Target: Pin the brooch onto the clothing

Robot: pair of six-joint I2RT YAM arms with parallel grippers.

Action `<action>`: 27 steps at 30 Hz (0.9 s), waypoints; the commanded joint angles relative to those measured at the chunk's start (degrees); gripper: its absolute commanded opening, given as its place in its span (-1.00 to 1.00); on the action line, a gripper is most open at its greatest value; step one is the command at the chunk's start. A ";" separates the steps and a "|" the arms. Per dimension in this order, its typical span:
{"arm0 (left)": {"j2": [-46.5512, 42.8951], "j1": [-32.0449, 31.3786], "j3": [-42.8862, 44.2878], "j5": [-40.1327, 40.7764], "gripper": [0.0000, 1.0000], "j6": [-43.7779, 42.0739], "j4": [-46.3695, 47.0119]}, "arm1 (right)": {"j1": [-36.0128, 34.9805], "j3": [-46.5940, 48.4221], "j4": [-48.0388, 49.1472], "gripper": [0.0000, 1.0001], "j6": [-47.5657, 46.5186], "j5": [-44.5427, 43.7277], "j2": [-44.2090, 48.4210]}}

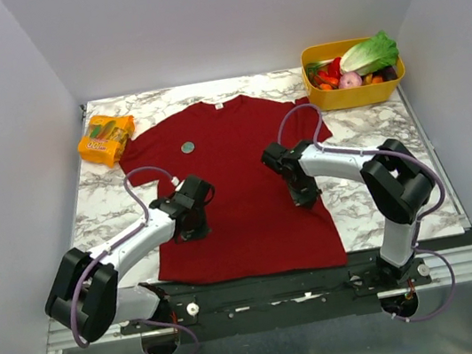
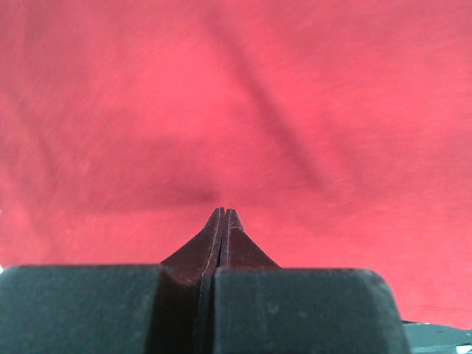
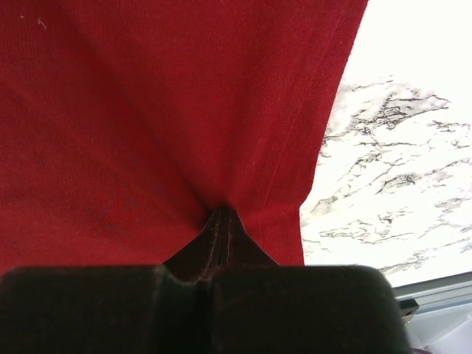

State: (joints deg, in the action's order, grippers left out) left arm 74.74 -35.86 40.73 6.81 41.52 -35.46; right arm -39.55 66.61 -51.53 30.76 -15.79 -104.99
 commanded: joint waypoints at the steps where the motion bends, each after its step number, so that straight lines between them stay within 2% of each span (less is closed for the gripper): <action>1: -2.05 1.75 -3.19 -0.30 -1.00 3.92 -1.98 | -0.53 -4.64 1.17 -0.99 2.98 0.76 -1.62; 5: -3.11 1.84 -6.36 -2.85 -1.00 4.80 -0.58 | -0.62 -5.53 1.25 -0.99 3.25 -0.20 -1.71; 13: -3.46 1.84 -6.10 -5.05 -1.00 8.05 -2.77 | -0.53 -3.86 -0.15 -0.99 3.69 -1.96 -3.56; 27: -6.09 1.76 -5.92 -4.17 -1.00 11.04 -7.87 | -0.53 -5.52 -1.29 -0.99 4.83 -3.81 -3.56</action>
State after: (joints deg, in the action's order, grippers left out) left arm 70.37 -34.09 34.89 2.96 51.00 -40.82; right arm -39.86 65.54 -50.85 33.47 -18.59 -104.33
